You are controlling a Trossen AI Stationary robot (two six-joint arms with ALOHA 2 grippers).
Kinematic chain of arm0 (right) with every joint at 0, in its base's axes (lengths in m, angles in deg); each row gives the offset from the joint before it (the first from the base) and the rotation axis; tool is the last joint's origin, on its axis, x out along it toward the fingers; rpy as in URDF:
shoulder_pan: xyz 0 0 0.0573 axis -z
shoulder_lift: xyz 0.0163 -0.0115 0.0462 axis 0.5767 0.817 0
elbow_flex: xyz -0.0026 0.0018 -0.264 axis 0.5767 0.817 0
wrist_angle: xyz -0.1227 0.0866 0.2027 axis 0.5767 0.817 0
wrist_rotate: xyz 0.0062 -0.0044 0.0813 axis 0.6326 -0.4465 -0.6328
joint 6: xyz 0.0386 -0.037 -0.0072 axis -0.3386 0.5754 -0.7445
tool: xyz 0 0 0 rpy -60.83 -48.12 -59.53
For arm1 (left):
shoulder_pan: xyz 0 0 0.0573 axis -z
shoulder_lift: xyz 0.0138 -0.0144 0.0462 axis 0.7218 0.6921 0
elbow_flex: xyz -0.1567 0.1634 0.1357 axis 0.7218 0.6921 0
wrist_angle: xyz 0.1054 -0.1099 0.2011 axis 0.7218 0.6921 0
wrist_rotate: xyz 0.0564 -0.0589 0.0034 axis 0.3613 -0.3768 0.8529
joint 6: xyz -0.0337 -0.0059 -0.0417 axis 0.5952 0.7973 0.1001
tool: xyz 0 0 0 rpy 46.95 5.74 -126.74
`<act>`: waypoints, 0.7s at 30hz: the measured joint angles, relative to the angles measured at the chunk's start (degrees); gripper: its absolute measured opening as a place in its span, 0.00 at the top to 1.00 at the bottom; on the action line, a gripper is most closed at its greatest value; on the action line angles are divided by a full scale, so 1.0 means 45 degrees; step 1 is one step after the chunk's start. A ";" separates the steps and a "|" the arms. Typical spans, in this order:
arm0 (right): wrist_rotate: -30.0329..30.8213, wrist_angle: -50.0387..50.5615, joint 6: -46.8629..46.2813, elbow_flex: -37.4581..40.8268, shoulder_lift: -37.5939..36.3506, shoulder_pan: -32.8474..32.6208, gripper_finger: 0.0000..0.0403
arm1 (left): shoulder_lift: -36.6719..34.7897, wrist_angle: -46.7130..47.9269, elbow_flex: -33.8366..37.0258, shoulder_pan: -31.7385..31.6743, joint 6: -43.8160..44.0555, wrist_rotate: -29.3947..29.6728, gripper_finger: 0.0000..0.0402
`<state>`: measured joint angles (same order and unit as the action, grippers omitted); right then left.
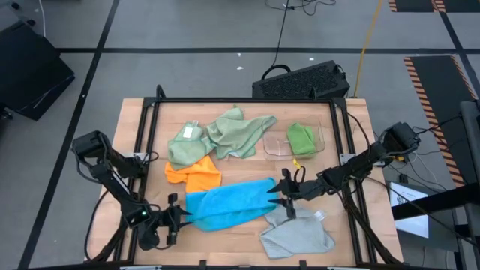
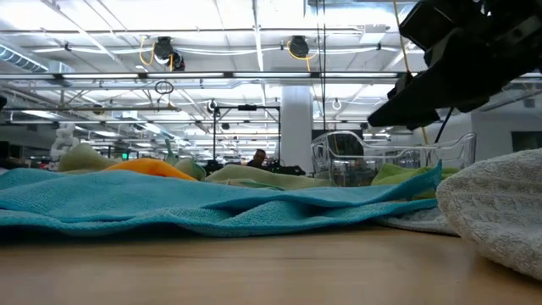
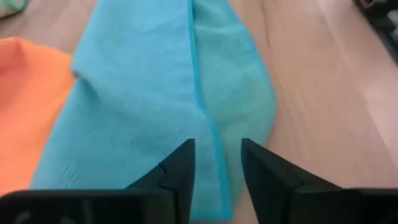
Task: Fold microfiber towels
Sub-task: Fold the blue microfiber cloth
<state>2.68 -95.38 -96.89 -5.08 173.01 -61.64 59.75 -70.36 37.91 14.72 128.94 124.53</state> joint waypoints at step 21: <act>0.0377 -0.1727 -0.3051 -0.0674 0.4620 -0.0239 0.69 | -0.0224 -0.2694 -0.0063 -0.2542 -0.3828 -0.1484 0.91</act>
<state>4.38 -103.15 -110.62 -8.12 193.80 -62.72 58.74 -82.48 37.63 3.28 111.71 117.86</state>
